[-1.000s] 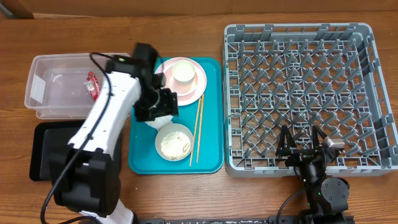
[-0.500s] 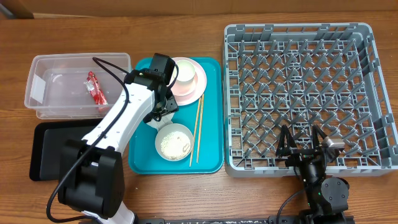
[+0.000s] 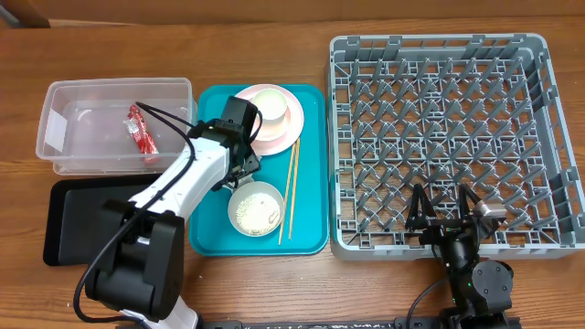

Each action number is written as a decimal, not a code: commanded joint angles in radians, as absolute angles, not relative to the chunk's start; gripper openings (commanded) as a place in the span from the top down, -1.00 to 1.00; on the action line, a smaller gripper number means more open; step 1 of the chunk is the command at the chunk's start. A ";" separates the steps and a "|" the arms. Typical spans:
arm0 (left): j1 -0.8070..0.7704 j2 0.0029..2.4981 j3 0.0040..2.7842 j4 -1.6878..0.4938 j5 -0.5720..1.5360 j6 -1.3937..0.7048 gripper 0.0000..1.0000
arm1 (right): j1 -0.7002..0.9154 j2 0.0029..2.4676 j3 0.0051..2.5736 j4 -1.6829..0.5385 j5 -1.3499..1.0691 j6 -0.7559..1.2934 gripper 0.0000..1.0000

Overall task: Sort waste into correct bins and load items into the dishwasher
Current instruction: 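Grasp the white tissue on the teal tray with the left gripper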

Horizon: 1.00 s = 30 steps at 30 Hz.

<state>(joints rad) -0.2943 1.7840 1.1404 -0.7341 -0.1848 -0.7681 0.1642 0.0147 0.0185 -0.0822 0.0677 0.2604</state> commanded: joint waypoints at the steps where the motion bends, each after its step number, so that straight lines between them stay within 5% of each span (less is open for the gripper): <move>1: -0.295 1.773 1.106 -0.692 -0.221 -0.793 -0.34 | 0.166 0.007 0.008 -0.077 0.080 0.254 -1.00; 7: -0.295 1.773 1.051 -0.606 -0.220 -0.793 -0.28 | 0.166 0.007 0.008 -0.077 0.080 0.254 -1.00; 12: -0.295 1.773 1.049 -0.596 -0.220 -0.793 0.18 | 0.166 0.007 0.008 -0.077 0.080 0.254 -1.00; 16: -0.295 1.775 1.049 -0.596 -0.220 -0.793 0.28 | 0.166 0.007 0.008 -0.077 0.080 0.254 -1.00; 24: -0.294 1.762 1.098 -0.638 -0.213 -0.764 0.92 | 0.166 0.007 0.008 -0.077 0.080 0.254 -1.00; 30: -0.294 1.720 1.304 -0.801 -0.214 -0.694 0.92 | 0.166 0.007 0.008 -0.077 0.080 0.254 -1.00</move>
